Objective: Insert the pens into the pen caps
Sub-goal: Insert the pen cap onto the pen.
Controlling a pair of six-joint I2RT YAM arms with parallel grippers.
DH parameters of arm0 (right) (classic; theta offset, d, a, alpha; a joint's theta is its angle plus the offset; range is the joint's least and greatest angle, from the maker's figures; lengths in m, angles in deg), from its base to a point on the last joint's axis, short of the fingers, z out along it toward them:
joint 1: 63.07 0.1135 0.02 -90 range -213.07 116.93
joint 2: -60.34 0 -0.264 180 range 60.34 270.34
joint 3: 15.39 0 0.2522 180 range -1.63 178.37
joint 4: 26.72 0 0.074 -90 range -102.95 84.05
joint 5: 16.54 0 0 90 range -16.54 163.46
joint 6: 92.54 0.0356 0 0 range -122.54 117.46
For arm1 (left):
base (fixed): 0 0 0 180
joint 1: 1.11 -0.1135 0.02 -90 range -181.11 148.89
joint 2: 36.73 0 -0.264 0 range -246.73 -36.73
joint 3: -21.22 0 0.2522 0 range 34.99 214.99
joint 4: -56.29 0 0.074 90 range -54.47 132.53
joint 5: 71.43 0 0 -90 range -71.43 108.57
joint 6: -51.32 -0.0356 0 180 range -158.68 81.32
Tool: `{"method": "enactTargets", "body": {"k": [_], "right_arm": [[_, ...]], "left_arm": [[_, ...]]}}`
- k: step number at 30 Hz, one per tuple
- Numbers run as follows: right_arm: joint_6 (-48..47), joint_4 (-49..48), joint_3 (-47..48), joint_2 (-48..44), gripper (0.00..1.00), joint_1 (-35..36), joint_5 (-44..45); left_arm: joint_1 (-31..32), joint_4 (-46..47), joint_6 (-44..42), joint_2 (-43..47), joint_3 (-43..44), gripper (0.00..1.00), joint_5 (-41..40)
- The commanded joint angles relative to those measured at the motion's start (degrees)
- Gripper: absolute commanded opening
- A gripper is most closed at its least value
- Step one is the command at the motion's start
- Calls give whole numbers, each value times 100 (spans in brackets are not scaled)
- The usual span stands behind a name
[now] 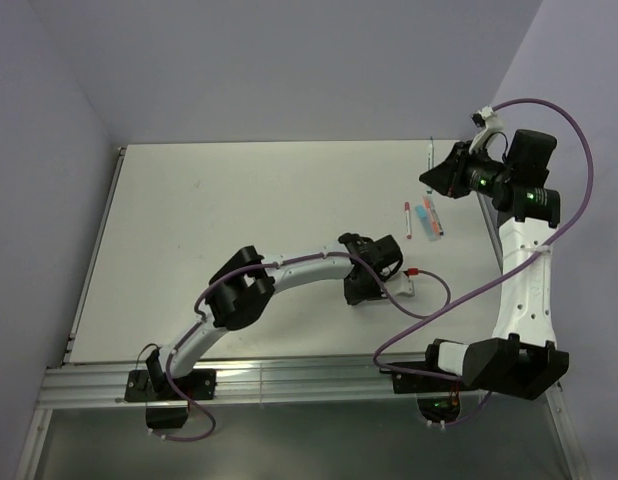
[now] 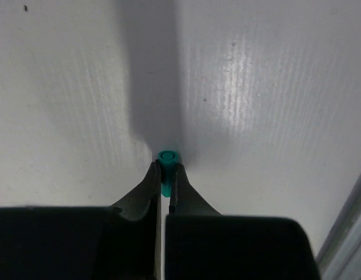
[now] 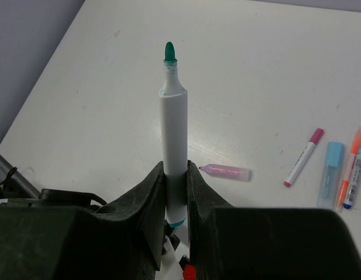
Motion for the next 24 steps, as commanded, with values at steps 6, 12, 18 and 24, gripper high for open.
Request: {"method": "enactTargets", "body": {"k": [6,12,18,24], "right_arm": [[21,-102,959,393,0,177,-158],[91,-93,1602,596,0,239,-349],[-198,-163,1463,684,0,1468,440],[-93,-682,1479,1175,0,2873,801]], "left_arm": [[-592,-109,1265,1484,100,0,1550],[-1681,172,1495,2925,-31,0,1707],[-3132,1418,2609,4226,-320,0,1072],[-4231,2882,4262,5345,-1078,0,449]]}}
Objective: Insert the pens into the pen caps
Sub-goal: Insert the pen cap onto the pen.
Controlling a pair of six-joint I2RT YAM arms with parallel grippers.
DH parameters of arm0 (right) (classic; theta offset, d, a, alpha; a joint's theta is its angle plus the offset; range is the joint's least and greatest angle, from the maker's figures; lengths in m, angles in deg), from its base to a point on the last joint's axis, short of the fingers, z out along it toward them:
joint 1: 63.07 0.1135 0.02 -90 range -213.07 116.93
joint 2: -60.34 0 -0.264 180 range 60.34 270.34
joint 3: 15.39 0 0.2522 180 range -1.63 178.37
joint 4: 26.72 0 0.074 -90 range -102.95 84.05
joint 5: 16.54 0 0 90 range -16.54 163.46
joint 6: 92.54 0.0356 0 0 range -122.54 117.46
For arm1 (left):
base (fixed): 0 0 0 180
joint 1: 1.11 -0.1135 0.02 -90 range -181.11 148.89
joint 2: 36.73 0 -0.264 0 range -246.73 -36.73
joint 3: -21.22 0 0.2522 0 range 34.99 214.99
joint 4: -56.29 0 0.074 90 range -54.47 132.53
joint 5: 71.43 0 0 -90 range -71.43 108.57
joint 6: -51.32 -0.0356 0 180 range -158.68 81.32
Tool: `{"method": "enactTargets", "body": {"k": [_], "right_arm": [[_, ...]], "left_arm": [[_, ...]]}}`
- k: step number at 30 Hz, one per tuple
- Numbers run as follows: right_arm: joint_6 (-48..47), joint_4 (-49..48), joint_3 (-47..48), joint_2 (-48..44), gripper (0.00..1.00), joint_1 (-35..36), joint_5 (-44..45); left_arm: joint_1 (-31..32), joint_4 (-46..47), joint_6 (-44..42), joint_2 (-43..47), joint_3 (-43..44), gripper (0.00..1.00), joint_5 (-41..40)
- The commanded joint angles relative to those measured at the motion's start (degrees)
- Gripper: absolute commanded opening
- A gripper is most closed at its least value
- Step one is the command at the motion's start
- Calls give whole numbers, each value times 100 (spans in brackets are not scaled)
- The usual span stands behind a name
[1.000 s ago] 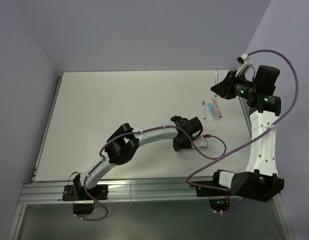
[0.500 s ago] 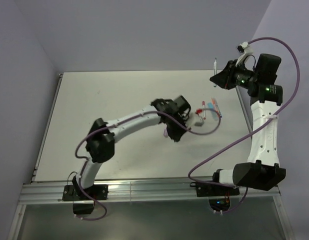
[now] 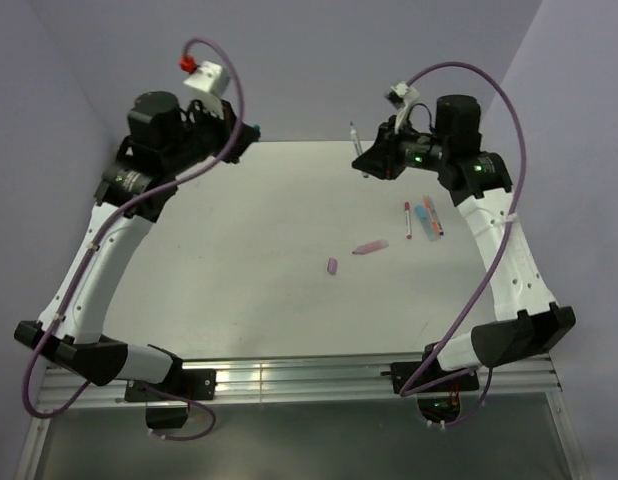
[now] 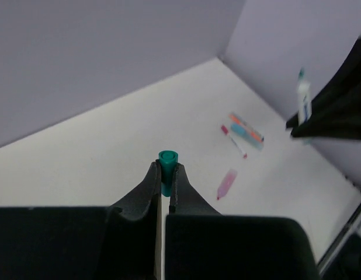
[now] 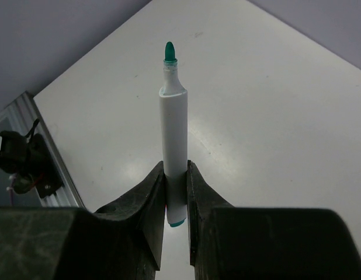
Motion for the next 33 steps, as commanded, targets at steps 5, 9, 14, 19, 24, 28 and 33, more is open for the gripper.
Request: {"method": "enactTargets", "body": {"k": [5,9,14,19,24,28,33], "right_arm": [[85,-453,668,1012,0,1507,1122],[719,-558,1064,1425,0,2210,1747],[825,-549,1688,1734,0,2835,2398],[1097,-532,1900,1849,0,3029,1951],[1133,-549,1865,1744,0,3161,1669],[1045,-558,1707,1612,0,3258,1783],[975,-541,1672,1612,0,3346,1792]], "left_arm": [[-1744,1576,2956,239,-294,0,1192],[-2168,2295,3785,108,-426,0,1705],[-2423,3561,5041,37,-1093,0,2564],[-2415,5643,5789,64,-1997,0,3461],[-2415,8773,7326,90,-2983,0,3929],[-2406,8073,6977,134,-2835,0,3903],[-2239,7931,6968,248,-2975,0,3929]]}}
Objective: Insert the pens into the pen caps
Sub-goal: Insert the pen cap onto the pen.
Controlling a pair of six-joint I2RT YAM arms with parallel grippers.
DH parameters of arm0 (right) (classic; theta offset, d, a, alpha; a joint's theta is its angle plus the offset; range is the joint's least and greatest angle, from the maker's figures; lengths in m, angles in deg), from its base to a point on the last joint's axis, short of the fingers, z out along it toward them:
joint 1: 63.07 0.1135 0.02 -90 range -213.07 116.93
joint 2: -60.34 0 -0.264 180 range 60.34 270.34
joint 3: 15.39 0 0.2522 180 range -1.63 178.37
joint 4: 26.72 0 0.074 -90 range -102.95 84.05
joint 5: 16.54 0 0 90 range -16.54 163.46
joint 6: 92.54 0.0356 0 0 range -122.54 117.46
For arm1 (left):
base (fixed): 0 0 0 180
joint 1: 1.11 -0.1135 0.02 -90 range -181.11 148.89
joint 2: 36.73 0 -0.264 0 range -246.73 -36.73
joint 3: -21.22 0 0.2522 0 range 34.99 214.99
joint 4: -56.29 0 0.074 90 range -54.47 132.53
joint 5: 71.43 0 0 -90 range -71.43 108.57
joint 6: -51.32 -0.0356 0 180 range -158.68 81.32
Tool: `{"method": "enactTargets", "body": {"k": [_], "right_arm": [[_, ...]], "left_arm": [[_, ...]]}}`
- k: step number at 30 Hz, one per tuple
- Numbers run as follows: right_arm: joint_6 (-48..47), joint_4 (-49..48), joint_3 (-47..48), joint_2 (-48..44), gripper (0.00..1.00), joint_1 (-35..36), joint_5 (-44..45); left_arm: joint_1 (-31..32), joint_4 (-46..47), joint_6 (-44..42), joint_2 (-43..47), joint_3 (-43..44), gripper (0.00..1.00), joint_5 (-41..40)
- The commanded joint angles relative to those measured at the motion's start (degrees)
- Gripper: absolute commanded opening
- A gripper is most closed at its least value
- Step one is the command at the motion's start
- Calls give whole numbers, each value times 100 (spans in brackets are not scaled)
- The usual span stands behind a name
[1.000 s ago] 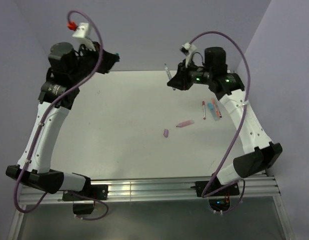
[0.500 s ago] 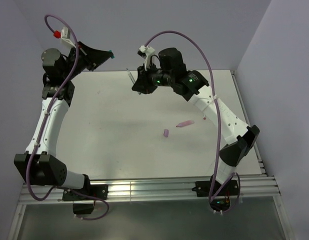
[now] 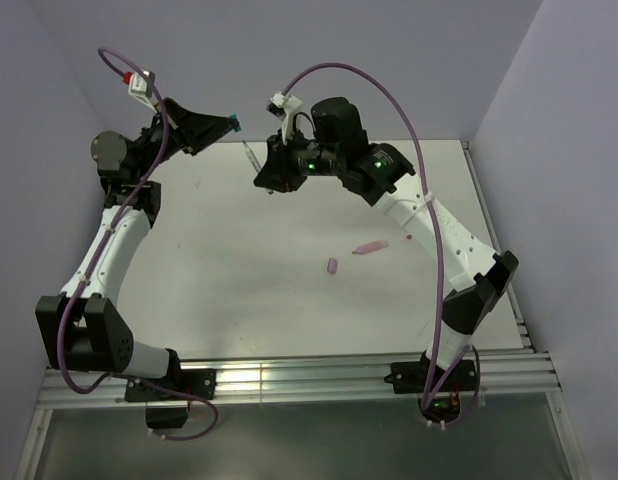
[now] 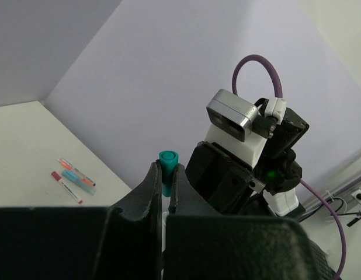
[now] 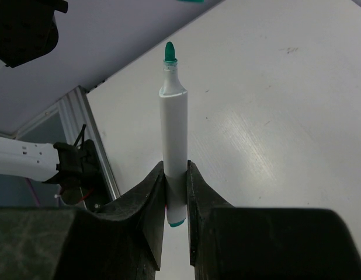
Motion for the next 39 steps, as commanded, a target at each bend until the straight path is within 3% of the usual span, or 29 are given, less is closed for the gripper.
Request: {"method": "enactTargets", "body": {"k": [1,20,39], "right_arm": [[-68,-182,-16,-251,0,89,-2],[-200,-165,-86,-444,0,177,525],[-218,-147,-104,-391,0,177,490]], "left_arm": [[167,420,85,248,4,0,196],[229,-512,-495,292,162,0,91],[203,94,-29,283,57,0,134]]}}
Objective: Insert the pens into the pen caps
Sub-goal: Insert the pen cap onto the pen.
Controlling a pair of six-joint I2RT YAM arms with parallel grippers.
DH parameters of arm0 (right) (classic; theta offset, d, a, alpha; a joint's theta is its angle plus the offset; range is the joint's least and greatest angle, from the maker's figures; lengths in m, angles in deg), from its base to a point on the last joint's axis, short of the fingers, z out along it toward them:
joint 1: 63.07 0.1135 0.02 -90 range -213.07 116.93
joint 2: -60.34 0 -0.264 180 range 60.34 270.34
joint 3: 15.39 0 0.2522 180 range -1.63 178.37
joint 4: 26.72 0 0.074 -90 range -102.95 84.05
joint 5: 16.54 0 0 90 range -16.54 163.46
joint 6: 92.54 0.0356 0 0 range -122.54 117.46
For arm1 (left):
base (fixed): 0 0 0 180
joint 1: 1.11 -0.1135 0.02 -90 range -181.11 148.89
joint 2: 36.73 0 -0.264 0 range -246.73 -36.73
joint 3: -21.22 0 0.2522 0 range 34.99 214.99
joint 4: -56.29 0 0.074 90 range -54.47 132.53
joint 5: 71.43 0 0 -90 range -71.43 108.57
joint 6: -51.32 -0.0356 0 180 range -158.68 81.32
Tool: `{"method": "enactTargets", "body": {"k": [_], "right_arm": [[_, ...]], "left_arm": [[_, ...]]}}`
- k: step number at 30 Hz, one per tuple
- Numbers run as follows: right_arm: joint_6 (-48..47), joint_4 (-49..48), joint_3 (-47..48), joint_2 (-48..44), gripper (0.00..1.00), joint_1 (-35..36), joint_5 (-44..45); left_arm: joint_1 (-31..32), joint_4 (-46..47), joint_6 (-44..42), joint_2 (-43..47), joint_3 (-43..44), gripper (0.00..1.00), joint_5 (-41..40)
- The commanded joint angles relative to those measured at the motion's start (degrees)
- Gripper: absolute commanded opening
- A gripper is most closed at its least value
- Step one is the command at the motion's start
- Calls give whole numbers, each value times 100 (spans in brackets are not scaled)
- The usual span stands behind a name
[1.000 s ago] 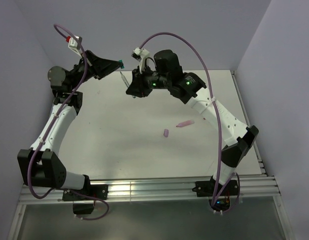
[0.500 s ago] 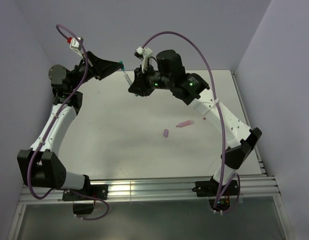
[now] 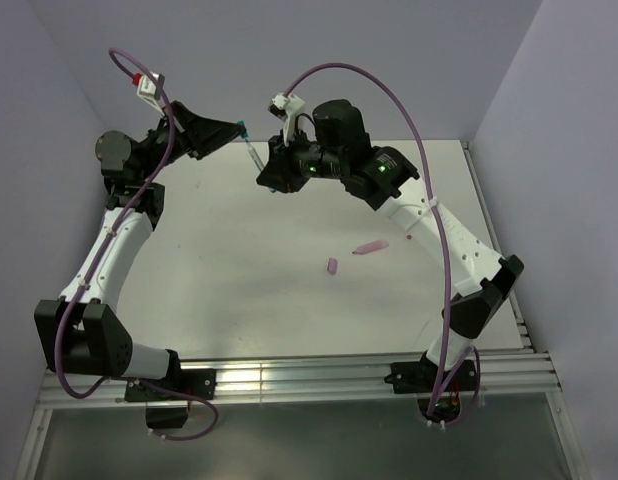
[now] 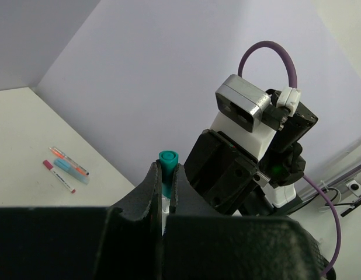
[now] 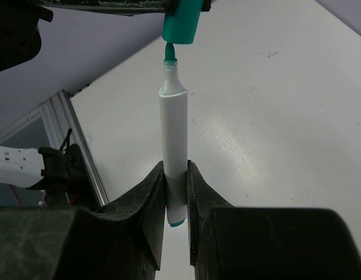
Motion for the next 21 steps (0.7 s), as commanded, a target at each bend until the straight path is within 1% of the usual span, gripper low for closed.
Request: {"method": "enactTargets", "body": {"k": [1,5,11,17,18,21], "right_arm": [[-64,-147,-25,-216,0,42,20],[-91,-147,-52,-234,0,42,90],[-91,-138,45,-234,0,42,117],[-82,-138,107,-190,0,42,108],[-91,-138,107,-190,0,42,117],[-82,-138,133,-172,0,33,161]], "left_arm": [[-18,431,141,165,92,0,14],[-27,563,264,130,92,0,5],[-27,475,177,165,-31,0,-3],[44,150,-166,244,-84,0,5],[87,-24,-236,236,-84,0,-21],[167,-9,-307,262,-145,0,-12]]}}
